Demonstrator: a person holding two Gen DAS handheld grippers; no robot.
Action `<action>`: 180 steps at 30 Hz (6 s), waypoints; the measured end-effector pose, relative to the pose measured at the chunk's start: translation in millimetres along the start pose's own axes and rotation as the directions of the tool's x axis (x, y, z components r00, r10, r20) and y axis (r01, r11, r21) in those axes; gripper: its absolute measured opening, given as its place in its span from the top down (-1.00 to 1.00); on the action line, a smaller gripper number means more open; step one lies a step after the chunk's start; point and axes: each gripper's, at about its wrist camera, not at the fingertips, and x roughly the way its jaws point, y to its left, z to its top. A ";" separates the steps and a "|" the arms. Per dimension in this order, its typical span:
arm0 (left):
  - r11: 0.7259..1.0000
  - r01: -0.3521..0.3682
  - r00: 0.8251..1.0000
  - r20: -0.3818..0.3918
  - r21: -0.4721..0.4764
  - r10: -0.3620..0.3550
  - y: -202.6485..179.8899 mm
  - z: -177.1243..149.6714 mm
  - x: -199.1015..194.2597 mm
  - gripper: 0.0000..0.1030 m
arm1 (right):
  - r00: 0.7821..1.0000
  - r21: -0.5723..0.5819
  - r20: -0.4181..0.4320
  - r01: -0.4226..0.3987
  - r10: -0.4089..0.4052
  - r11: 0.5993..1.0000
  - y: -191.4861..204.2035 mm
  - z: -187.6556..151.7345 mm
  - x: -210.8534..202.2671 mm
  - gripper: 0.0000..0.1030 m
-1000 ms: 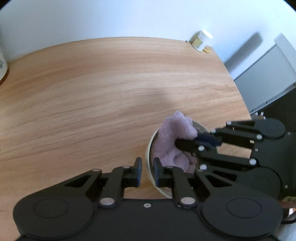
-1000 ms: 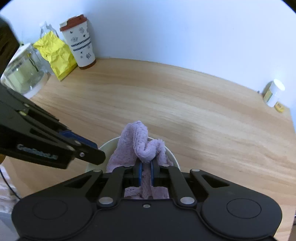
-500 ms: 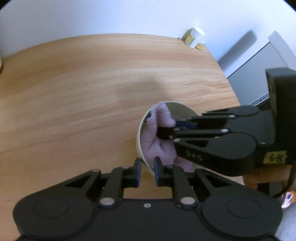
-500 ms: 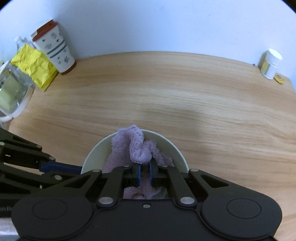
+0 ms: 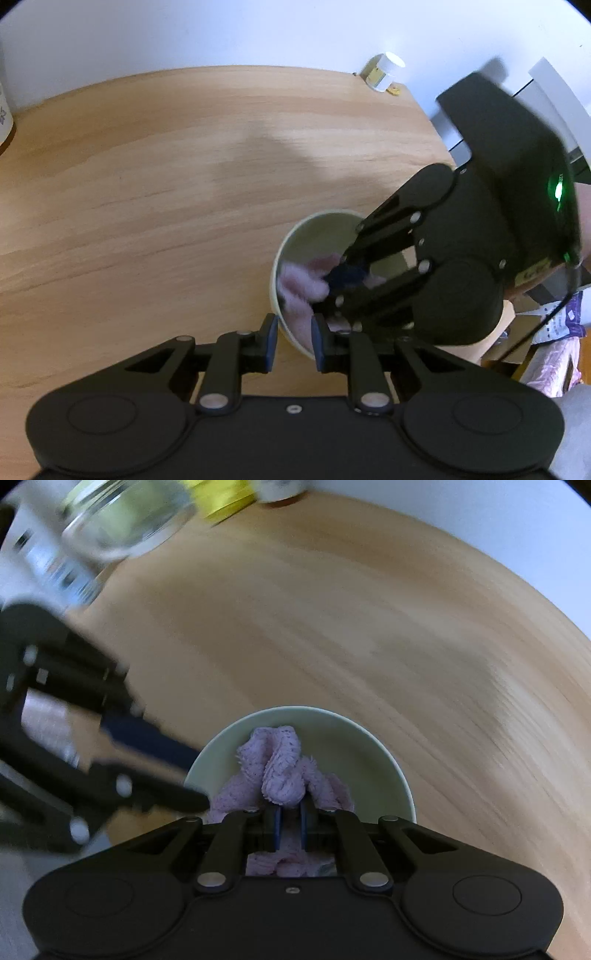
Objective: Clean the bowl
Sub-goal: 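Turn the bowl with the left tool while the right tool wipes its inside, then scrub the bowl's inner base with the towel in the right tool, then set the bowl on the table with the left tool while the right tool lifts the towel out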
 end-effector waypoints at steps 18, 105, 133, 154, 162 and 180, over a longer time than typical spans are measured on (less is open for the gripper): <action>0.990 -0.018 1.000 -0.017 0.140 0.020 -5.5 4.9 10.4 0.78 | 0.898 0.358 0.296 0.212 -0.325 0.909 15.8 -37.0 -31.3 0.79; 0.995 0.018 0.999 -0.027 -0.095 -0.021 2.4 8.6 33.3 0.89 | 0.998 -0.091 -0.063 0.019 -0.024 0.996 -23.8 -44.0 -49.4 0.80; 0.998 0.009 1.000 -0.008 -0.065 -0.010 7.9 4.2 29.7 0.85 | 0.853 0.087 0.138 0.495 -0.503 0.864 50.0 -91.0 -62.5 0.87; 0.993 0.037 0.999 0.000 -0.116 -0.038 14.1 3.3 29.2 0.89 | 1.000 0.062 -0.008 -0.023 0.024 0.998 3.8 -65.8 -33.7 0.82; 0.991 0.034 0.999 0.005 -0.133 -0.034 15.8 2.1 28.5 0.87 | 0.982 0.234 0.191 -0.043 -0.003 0.971 -2.0 -71.9 -35.2 0.84; 0.991 -0.005 1.000 0.015 -0.137 0.008 10.7 3.4 30.3 0.86 | 0.848 0.291 0.314 0.342 -0.427 0.894 15.9 -55.8 -45.3 0.88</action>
